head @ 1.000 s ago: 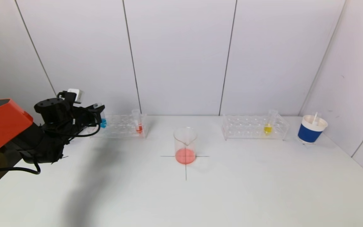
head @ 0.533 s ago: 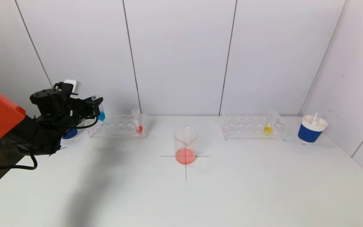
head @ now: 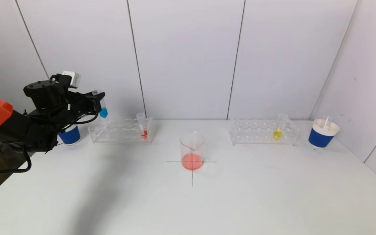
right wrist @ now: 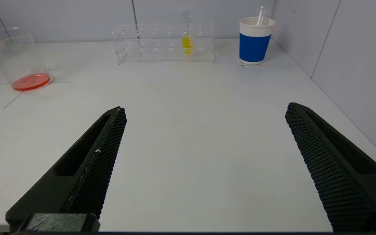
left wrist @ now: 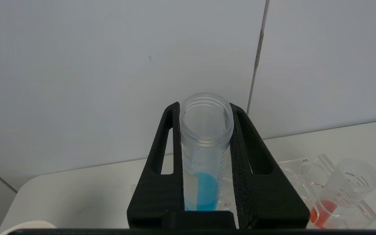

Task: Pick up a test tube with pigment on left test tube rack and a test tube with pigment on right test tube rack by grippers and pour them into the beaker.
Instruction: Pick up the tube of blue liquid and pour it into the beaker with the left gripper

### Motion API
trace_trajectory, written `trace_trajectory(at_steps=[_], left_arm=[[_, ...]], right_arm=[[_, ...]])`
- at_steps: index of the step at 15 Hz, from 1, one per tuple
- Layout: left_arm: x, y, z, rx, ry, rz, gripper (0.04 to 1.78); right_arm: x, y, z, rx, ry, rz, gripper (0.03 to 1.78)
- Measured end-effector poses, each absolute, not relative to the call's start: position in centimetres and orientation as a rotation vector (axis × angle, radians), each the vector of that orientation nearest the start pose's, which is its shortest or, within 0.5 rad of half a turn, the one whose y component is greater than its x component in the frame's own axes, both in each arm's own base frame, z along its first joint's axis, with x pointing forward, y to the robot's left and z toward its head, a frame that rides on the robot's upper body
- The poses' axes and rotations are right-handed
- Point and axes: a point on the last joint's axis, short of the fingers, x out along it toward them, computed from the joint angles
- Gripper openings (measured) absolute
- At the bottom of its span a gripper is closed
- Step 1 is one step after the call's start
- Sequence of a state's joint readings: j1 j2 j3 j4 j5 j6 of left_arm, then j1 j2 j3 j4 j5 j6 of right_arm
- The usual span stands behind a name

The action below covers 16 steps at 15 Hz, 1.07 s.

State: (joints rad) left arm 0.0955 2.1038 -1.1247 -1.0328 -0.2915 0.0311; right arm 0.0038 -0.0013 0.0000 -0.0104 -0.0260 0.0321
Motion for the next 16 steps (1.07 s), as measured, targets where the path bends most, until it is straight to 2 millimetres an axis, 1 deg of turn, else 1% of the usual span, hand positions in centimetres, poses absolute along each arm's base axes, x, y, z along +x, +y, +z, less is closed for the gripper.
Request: trace_trajectory(at_steps=[3,6,9,11,16], left_arm=[[40.8,2.9,17.7,0.039,-0.048,-0.203,0.44],[40.2,1.9,19.9,0.037,-0.039,-0.226,0.44],[39.4,0.1,22.0,0.037,-0.037,-0.256,0.44],[38.9,-1.2,23.3,0.067,-0.045,-0.266,0.44],[37.5,-4.4,25.6,0.097,-0.057,-0.3,0.44]], right_arm=[[-2.3,-0.1,7.7,0.032,-0.012,-0.021,1.77],[-2.3,-0.1,7.7,0.032,-0.012,-0.022,1.77],[-2.3,-0.1,7.7,0.032,-0.012,-0.022,1.77],[-2.3,-0.1,7.7,0.032,-0.012,-0.022,1.77],[-2.3,-0.1,7.7,0.032,-0.012,-0.022,1.77]])
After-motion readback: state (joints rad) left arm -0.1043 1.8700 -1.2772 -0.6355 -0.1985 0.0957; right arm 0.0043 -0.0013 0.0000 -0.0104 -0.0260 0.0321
